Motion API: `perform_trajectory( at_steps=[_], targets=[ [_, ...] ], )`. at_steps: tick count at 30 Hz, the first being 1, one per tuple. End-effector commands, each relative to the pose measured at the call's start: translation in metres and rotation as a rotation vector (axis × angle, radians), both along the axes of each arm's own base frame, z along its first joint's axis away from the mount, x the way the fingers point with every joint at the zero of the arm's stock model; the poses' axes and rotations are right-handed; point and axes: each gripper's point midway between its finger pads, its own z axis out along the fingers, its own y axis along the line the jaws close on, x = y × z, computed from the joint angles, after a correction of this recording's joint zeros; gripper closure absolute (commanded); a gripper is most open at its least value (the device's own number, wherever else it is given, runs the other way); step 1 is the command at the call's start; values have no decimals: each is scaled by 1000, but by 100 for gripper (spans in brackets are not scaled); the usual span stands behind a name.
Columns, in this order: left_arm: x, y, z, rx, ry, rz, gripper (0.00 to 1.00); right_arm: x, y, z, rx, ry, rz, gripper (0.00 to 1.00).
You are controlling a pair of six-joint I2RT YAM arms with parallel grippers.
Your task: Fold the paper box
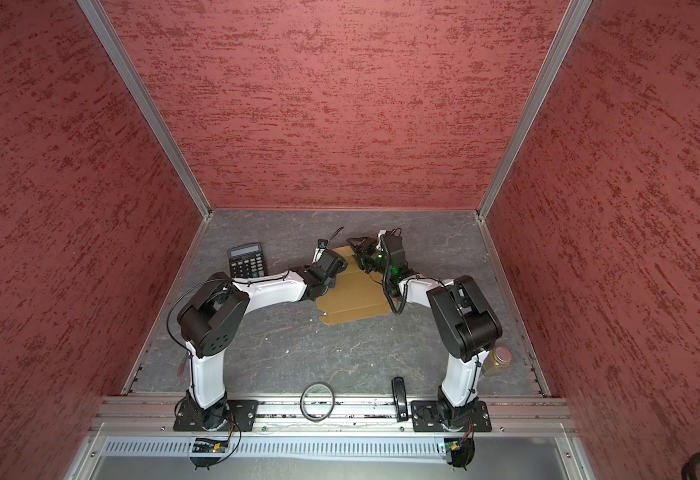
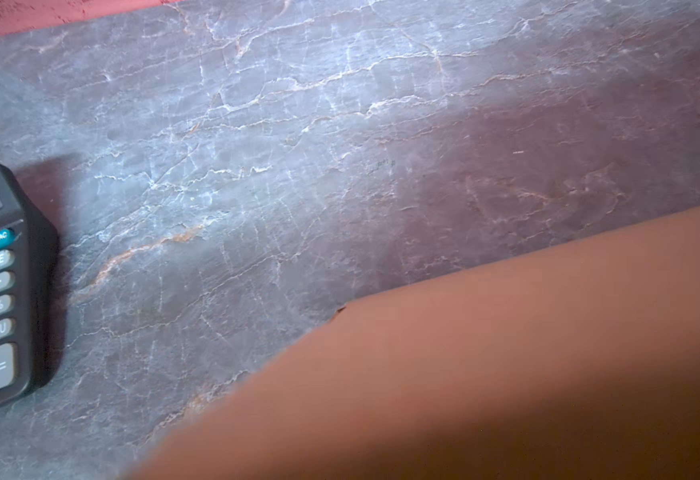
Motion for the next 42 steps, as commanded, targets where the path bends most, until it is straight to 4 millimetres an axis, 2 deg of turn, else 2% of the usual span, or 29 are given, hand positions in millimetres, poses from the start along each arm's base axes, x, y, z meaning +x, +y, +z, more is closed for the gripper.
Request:
perform_trajectory(
  at_steps=[1, 6, 13, 18, 21, 25, 31, 36, 42],
  targets=[
    [-9, 8, -6, 19, 50, -39, 92, -2, -5, 32, 0, -52, -30, 45],
    [-9, 13, -5, 2, 57, -49, 93, -23, -13, 39, -46, -48, -18, 38],
    [-9, 15, -3, -26, 65, -87, 94, -68, -27, 45, -127, -22, 30, 33],
    [-10, 14, 3, -41, 50, -130, 95, -104, -43, 47, -239, 0, 62, 32],
    [-11, 6, 10, -69, 38, -189, 95, -114, -56, 51, -386, 0, 71, 37],
    [-16, -6, 14, -108, 41, -290, 96, -100, -56, 67, -550, -77, 123, 53],
    [-22, -11, 18, -131, 40, -358, 97, -68, -26, 75, -578, -227, 234, 75],
    [-20, -6, 14, -117, 62, -343, 97, -53, -4, 52, -548, -236, 327, 82],
    [-15, 1, 17, -75, 63, -302, 96, -62, 15, 40, -518, -260, 388, 83]
  ],
)
